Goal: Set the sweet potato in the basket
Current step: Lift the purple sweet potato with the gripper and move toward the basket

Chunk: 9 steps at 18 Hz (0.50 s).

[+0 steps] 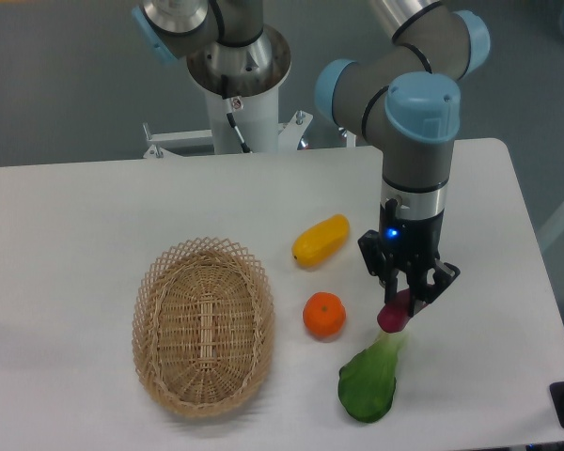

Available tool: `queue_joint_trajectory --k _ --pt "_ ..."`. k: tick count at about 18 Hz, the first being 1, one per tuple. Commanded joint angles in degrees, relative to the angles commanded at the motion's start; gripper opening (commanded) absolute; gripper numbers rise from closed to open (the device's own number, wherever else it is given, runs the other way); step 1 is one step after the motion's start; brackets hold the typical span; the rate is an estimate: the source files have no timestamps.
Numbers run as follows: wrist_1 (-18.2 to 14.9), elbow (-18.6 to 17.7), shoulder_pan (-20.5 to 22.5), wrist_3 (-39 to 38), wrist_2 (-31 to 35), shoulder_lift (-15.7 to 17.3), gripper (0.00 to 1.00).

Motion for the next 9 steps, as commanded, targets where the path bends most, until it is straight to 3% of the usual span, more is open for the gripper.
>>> queue_joint_trajectory --k 9 --pt "-0.09 -1.32 -4.38 -8.86 2.01 0.79 0.3"
